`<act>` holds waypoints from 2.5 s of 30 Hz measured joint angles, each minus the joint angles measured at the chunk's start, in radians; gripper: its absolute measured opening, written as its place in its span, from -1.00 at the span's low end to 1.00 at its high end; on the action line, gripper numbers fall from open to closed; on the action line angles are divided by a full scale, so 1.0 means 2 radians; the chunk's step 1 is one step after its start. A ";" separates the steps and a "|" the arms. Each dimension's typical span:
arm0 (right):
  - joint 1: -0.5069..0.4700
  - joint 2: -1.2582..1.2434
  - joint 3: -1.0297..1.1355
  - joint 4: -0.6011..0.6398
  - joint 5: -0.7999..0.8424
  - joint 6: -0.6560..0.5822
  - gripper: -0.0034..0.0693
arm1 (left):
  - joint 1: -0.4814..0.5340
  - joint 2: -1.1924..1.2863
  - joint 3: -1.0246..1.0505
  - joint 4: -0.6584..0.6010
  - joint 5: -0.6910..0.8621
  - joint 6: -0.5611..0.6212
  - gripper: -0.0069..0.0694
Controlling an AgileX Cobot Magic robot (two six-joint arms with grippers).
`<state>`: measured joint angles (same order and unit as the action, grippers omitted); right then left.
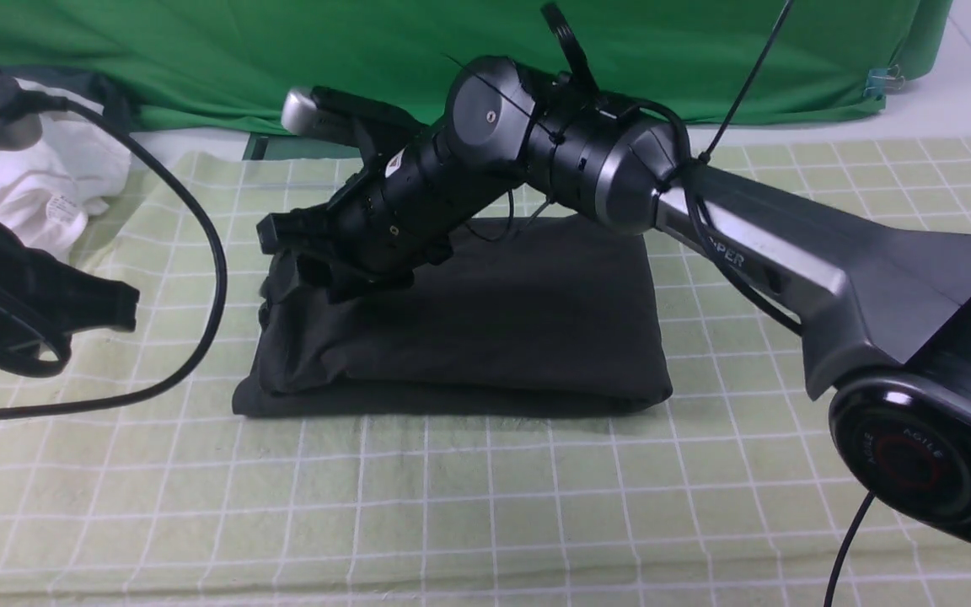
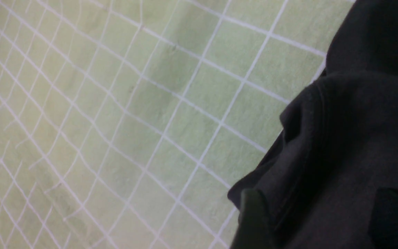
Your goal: Fold a long-sleeved shirt over a green coffee tablecloth.
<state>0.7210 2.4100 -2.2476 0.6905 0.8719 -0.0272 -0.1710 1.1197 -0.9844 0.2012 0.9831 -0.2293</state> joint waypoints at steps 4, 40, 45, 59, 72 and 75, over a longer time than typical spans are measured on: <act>-0.018 -0.008 -0.029 -0.009 0.062 -0.041 0.28 | 0.000 0.000 0.000 -0.002 -0.002 0.000 -0.79; -0.103 -0.151 0.241 -0.223 0.094 -0.107 -0.89 | -0.049 0.376 -0.119 -0.124 -0.143 0.071 -0.79; -0.107 -0.133 0.242 -0.229 0.111 -0.102 -0.89 | -0.049 0.390 -0.119 -0.119 -0.141 0.063 -0.79; -0.132 -0.207 0.246 -0.241 0.134 -0.096 -0.90 | -0.049 0.262 -0.119 -0.117 -0.081 0.057 -0.79; -0.144 -0.479 0.261 -0.244 0.062 -0.096 -0.90 | -0.049 -0.077 0.026 -0.117 -0.097 0.050 -0.79; -0.144 -0.540 0.300 -0.245 0.022 -0.096 -0.90 | -0.049 -0.157 0.072 -0.117 -0.110 0.049 -0.79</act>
<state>0.4322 1.3296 -1.6482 0.1996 0.9158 -0.2197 -0.2695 0.8058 -0.8404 -0.0335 0.7629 -0.1311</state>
